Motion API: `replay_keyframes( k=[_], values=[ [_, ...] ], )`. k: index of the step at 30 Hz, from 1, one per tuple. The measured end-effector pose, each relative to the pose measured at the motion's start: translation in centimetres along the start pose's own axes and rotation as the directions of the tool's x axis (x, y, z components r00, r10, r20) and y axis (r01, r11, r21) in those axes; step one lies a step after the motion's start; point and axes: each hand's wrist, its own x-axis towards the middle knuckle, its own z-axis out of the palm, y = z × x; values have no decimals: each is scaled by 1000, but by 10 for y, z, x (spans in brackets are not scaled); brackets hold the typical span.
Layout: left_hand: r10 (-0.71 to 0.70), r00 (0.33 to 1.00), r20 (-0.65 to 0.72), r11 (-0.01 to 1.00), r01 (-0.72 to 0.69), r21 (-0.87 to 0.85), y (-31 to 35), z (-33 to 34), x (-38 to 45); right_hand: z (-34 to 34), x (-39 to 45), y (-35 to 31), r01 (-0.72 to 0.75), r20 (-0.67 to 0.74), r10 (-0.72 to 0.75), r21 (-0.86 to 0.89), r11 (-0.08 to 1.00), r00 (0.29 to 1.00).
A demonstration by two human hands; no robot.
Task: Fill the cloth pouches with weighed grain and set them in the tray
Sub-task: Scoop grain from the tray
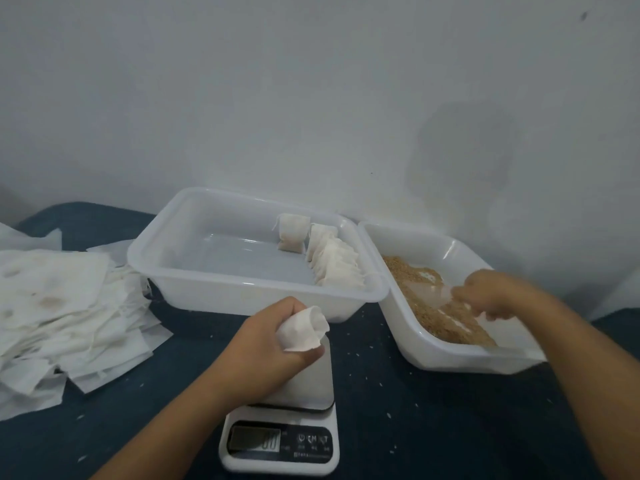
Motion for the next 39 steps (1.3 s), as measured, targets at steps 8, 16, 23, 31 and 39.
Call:
replay_keyframes(
  k=[8, 16, 23, 31, 39],
  values=[
    [-23, 1000, 8, 1000, 23, -18, 3, 0, -1, -56, -11, 74, -102, 24, 106, -138, 985, 994],
    [-73, 996, 54, 995, 77, -66, 8, 0, -3, -47, -5, 71, -42, 190, 73, -164, 986, 979],
    [-74, 996, 57, 991, 80, -103, 11, -1, -3, -11, 8, 50, 66, 209, -108, 201, 977, 972],
    [-83, 993, 83, 993, 89, -75, 13, -1, -6, 39, 52, -3, -88, 133, 10, 595, 799, 991],
    [-78, 996, 51, 994, 81, -72, 9, 0, -4, 61, 103, -54, -50, 12, 59, 711, 702, 998]
  ],
)
